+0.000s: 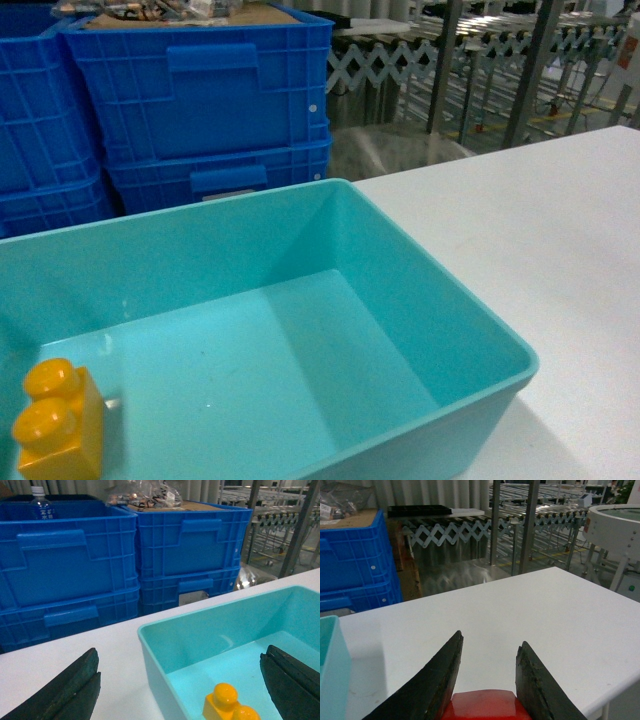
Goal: Pick red block from blue box to shelf
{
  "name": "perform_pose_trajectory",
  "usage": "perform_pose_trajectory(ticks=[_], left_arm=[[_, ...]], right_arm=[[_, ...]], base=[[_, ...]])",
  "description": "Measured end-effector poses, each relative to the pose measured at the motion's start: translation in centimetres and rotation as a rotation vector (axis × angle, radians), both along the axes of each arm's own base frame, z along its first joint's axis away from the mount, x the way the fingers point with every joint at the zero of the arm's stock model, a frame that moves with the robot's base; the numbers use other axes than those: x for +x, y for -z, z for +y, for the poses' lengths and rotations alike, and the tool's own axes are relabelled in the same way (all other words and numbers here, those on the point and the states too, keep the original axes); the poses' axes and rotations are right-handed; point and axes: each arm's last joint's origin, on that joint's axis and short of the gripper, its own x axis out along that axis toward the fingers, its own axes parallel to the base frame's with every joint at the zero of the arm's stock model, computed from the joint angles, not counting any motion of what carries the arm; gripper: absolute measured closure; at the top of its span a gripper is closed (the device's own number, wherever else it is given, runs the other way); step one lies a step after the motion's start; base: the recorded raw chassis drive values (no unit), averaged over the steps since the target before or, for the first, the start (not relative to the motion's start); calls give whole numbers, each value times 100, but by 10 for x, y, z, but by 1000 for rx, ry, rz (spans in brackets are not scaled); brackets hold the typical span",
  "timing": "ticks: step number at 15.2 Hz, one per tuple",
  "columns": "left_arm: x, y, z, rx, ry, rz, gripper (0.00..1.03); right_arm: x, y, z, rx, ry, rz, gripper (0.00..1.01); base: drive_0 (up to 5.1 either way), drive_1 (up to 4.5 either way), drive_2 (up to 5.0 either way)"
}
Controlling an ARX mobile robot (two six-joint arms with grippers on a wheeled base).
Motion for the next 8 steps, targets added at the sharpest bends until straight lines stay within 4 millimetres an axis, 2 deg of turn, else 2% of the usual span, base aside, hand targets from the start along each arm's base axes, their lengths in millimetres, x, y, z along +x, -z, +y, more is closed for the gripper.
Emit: perform_pose_trajectory(ticks=[4, 8], left_arm=[[0, 0, 0, 0, 0, 0, 5], [0, 0, 0, 0, -2, -1, 5]], right_arm=[[0, 0, 0, 0, 0, 1, 74], [1, 0, 0, -1, 0, 5, 74]], base=[[-154, -154, -154], [172, -664, -53]])
